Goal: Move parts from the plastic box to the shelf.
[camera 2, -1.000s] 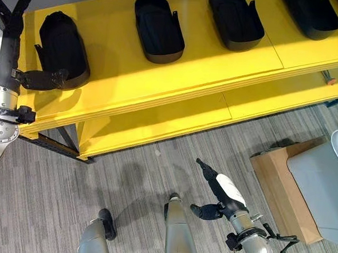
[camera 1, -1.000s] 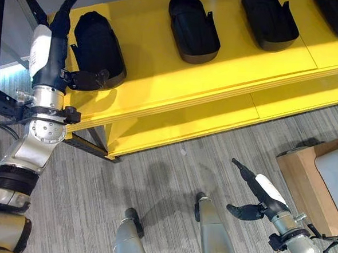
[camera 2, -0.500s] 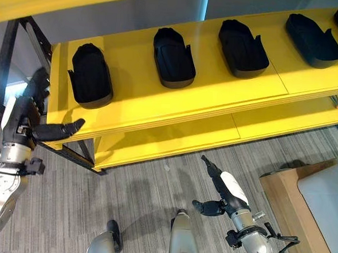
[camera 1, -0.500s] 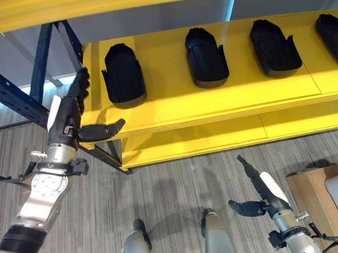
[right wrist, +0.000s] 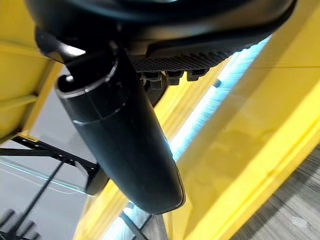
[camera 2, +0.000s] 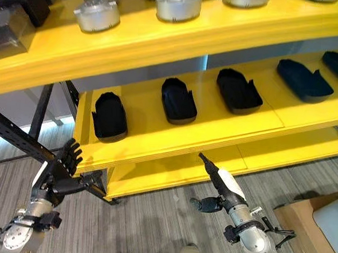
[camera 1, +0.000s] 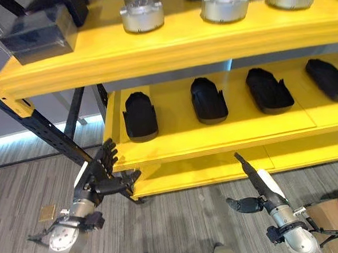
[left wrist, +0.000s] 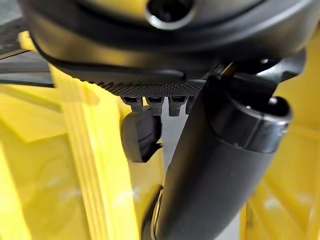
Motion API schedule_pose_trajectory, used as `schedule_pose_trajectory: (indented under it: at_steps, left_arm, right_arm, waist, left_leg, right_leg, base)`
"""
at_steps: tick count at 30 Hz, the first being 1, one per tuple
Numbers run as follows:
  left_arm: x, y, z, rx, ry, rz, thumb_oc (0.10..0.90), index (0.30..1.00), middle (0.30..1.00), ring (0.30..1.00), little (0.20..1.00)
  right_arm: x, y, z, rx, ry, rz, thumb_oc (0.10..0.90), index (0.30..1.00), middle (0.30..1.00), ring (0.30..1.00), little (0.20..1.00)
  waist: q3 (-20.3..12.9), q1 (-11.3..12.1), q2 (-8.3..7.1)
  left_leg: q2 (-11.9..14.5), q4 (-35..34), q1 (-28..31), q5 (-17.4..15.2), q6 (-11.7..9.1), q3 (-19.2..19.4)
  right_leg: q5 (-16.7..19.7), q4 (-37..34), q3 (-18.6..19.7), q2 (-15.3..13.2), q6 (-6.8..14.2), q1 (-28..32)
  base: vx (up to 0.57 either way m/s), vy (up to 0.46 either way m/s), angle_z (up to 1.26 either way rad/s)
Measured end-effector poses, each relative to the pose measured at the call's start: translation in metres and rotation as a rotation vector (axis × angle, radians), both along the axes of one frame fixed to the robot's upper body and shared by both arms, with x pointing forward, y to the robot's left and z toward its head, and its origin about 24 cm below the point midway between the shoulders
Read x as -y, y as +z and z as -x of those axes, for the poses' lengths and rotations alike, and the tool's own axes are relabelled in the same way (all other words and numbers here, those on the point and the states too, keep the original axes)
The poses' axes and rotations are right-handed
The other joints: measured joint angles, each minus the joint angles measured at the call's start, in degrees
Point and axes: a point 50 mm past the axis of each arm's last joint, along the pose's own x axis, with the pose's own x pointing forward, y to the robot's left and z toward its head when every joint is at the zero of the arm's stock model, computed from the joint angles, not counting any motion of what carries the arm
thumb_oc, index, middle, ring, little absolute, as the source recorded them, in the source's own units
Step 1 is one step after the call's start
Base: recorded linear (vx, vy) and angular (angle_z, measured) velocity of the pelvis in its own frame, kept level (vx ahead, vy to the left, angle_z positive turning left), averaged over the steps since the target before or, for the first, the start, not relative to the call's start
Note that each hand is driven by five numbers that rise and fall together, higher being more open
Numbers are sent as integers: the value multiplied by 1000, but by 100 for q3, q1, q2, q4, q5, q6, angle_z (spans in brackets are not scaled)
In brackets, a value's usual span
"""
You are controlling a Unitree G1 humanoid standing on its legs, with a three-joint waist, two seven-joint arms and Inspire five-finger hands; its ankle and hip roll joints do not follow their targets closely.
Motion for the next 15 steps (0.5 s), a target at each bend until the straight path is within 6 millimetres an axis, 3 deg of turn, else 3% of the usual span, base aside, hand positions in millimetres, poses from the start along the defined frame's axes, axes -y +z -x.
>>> schedule_pose_trajectory:
  at_steps: [3, 5, 6, 7, 8, 9, 10, 11, 13, 14, 15]
  left_arm:
    - [5, -19, 23, -109, -16, 62, 900, 1000, 1000, 1000, 1000]
    - [11, -25, 27, -129, -6, 111, 900, 1000, 1000, 1000, 1000]
    - [13, -27, 27, -140, -16, 116, 900, 1000, 1000, 1000, 1000]
    - [15, -27, 22, -131, -25, 121, 900, 1000, 1000, 1000, 1000]
    - [17, -28, 21, -128, -25, 127, 900, 1000, 1000, 1000, 1000]
    - [18, -29, 23, -138, -26, 134, 900, 1000, 1000, 1000, 1000]
    - [20, -32, 23, -147, -26, 158, 900, 1000, 1000, 1000, 1000]
    - [21, -33, 24, -150, -24, 168, 900, 1000, 1000, 1000, 1000]
    - [24, -33, 23, -139, -13, 195, 900, 1000, 1000, 1000, 1000]
    - [26, -33, 21, -132, -18, 197, 900, 1000, 1000, 1000, 1000]
    - [28, -33, 21, -133, -23, 201, 900, 1000, 1000, 1000, 1000]
  right_arm:
    - [-2, -2, 2, -27, 14, -30, 900, 1000, 1000, 1000, 1000]
    - [0, -3, 4, -35, 0, -63, 900, 1000, 1000, 1000, 1000]
    - [0, -2, 3, -33, -11, -93, 900, 1000, 1000, 1000, 1000]
    - [0, -3, 4, -35, -27, -127, 900, 1000, 1000, 1000, 1000]
    - [-1, -3, 4, -35, -30, -132, 900, 1000, 1000, 1000, 1000]
    - [-3, -3, 3, -32, -26, -145, 900, 1000, 1000, 1000, 1000]
    - [-4, -4, 3, -33, -53, -213, 900, 1000, 1000, 1000, 1000]
    - [-5, -5, 4, -36, -62, -245, 900, 1000, 1000, 1000, 1000]
    - [-7, -6, 4, -44, -73, -305, 900, 1000, 1000, 1000, 1000]
    - [-8, -10, 6, -59, -98, -357, 900, 1000, 1000, 1000, 1000]
    - [-11, -16, 11, -77, -124, -418, 900, 1000, 1000, 1000, 1000]
  waist:
    - [-83, 166, -108]
    - [-138, 183, -198]
    - [-163, 228, -241]
    - [-134, 143, -379]
    - [-118, 197, -407]
    - [-129, 375, -514]
    - [-134, 426, -576]
    - [-147, 410, -589]
    - [-161, 358, -558]
    - [-155, 318, -569]
    - [-179, 305, -544]
  left_leg:
    - [110, -14, -36, 408, 518, -326]
    - [122, -118, -202, 997, 506, -597]
    - [95, -220, -385, 1549, 503, -561]
    - [21, -249, -594, 1882, 539, -517]
    - [-18, -170, -614, 1835, 498, -575]
    - [-149, 176, -585, 1311, 384, -522]
    - [-468, 1133, -704, 447, 357, -573]
    - [-744, 1230, -598, 182, 343, -577]
    - [-1186, 1155, -315, -326, 506, -527]
    - [-1175, 1126, -261, -538, 629, -395]
    - [-1172, 886, -133, -654, 619, -343]
  right_leg:
    - [12, -156, -139, 192, -135, 205]
    - [89, -338, -358, 170, -278, 264]
    - [46, -351, -539, 193, -387, 298]
    - [86, -497, -660, 78, -531, 332]
    - [121, -561, -739, 47, -565, 372]
    - [253, -690, -821, 54, -759, 390]
    - [370, -882, -976, -65, -787, 529]
    - [421, -1014, -1080, -98, -790, 616]
    - [490, -1143, -1308, -130, -757, 667]
    - [562, -1161, -1541, -167, -721, 701]
    - [580, -1224, -1704, -153, -711, 797]
  base:
    - [-33, -143, 14]
    - [-64, -136, 61]
    - [-107, -155, 118]
    - [-156, -147, 111]
    - [-150, -100, 81]
    - [-118, -64, 45]
    - [-54, -14, 52]
    - [-61, -21, 74]
    - [-44, 50, 83]
    - [-13, 107, 87]
    - [6, 111, 73]
